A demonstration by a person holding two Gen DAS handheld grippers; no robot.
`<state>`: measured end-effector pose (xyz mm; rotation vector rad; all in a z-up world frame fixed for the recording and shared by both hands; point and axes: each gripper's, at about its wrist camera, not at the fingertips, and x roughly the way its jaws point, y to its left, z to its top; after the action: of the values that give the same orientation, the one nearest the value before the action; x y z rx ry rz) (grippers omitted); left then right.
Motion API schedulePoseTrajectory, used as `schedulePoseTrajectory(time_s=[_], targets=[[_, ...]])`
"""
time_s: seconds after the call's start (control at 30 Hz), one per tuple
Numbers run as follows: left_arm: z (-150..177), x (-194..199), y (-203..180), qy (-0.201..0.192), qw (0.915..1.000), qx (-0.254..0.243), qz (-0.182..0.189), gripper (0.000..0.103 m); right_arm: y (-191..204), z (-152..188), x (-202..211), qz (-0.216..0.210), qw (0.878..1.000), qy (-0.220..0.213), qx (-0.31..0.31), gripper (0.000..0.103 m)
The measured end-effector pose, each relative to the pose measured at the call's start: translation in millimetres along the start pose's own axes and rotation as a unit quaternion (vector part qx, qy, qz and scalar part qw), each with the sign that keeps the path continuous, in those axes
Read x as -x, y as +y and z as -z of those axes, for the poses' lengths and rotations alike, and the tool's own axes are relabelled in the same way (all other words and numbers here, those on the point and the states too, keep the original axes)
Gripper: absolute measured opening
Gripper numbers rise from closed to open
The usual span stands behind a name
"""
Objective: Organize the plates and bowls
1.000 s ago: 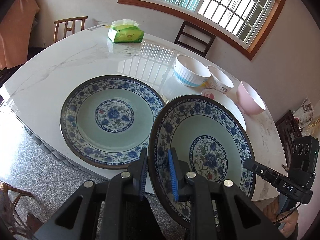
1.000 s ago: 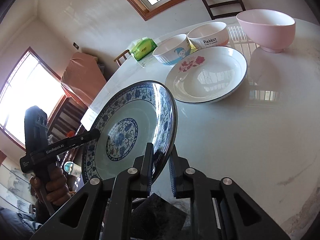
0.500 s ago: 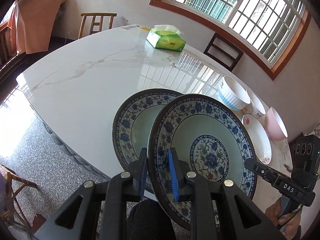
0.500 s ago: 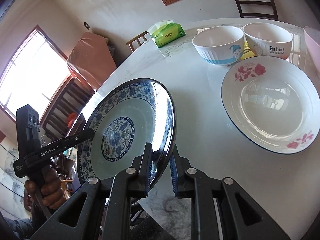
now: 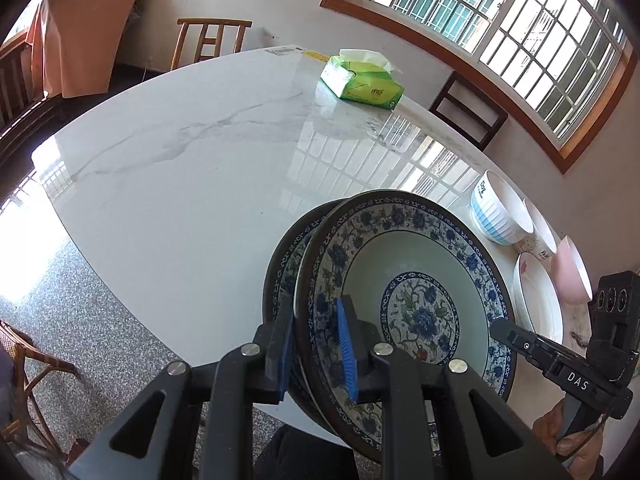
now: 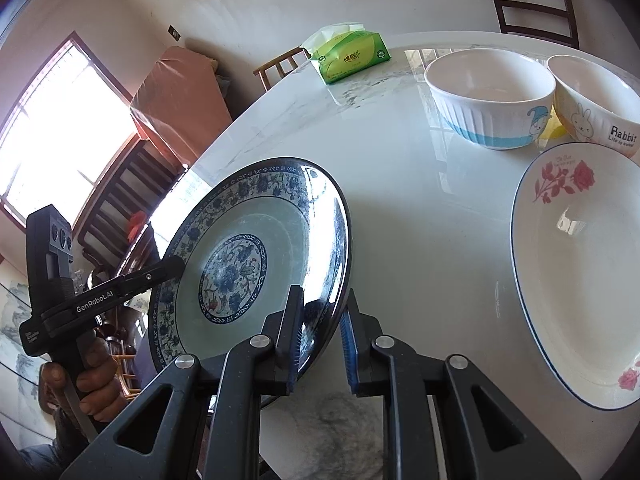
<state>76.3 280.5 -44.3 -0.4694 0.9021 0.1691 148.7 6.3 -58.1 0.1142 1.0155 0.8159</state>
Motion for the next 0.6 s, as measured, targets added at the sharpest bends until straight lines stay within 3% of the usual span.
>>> schedulePoseTrajectory(time_s=[0.6], targets=[[-5.9, -7.3, 7.9, -0.001, 1.0, 0.008, -0.003, 0.022, 17.2, -3.6, -1.9, 0.013, 1.0, 0.002, 0.014, 0.018]])
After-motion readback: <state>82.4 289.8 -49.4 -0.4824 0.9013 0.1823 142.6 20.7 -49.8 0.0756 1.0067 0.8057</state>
